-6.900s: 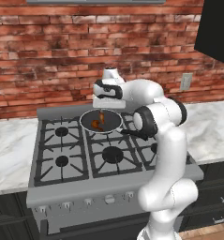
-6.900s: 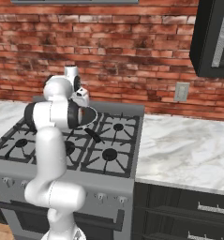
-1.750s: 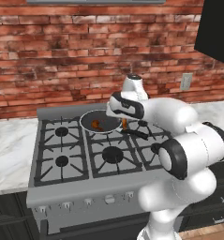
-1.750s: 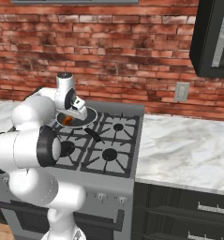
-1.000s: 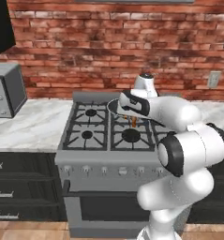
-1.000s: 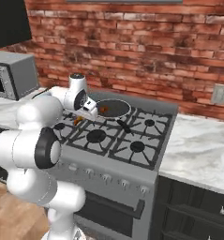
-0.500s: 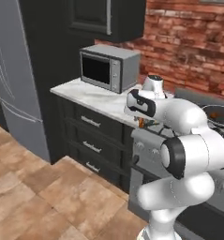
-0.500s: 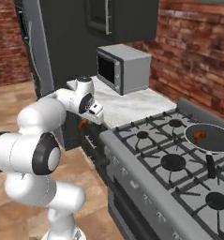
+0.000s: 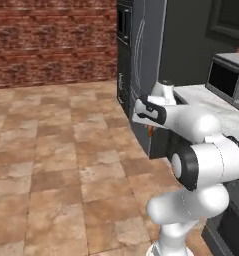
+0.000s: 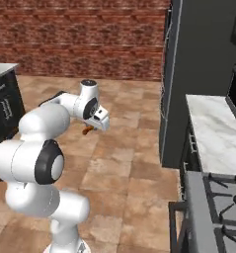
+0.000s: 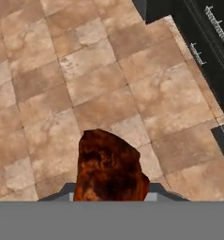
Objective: Take the chicken drumsticks from the pan and place one on each plate on the dining counter.
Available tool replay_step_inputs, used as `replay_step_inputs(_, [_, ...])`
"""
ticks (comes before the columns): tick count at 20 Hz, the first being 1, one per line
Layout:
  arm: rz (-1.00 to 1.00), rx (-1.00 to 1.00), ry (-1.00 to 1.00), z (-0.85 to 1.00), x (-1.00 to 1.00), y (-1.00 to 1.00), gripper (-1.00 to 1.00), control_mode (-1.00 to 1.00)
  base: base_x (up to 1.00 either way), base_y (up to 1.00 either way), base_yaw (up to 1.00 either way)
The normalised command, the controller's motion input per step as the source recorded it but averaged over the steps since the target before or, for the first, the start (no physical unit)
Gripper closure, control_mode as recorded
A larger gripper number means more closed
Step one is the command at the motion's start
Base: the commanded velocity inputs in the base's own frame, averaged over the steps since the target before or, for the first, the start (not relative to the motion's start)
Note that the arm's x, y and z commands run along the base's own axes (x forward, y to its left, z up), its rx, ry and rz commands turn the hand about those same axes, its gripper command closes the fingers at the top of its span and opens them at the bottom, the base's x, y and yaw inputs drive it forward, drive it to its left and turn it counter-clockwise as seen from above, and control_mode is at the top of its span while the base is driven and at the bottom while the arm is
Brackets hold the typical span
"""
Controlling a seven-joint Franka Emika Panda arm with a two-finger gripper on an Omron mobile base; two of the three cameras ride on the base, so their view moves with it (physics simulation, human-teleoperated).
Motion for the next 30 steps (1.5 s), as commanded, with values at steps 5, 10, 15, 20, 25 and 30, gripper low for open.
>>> replay_step_inputs(5, [0.00,0.00,0.00,0.00,0.00,0.00,1.00,1.00,-0.05,0.00,1.00])
replay_step_inputs(10, [0.00,0.00,0.00,0.00,0.00,0.00,1.00,1.00,-0.04,0.00,1.00])
replay_step_inputs(15, [0.00,0.00,0.00,0.00,0.00,0.00,1.00,1.00,0.00,0.00,1.00])
replay_step_inputs(20, [0.00,0.00,0.00,0.00,0.00,0.00,1.00,1.00,0.32,-0.06,0.77])
replay_step_inputs(25, [0.00,0.00,0.00,0.00,0.00,0.00,1.00,1.00,0.82,-0.38,0.15])
replay_step_inputs(30, [0.00,0.00,0.00,0.00,0.00,0.00,1.00,1.00,0.78,-0.66,0.02])
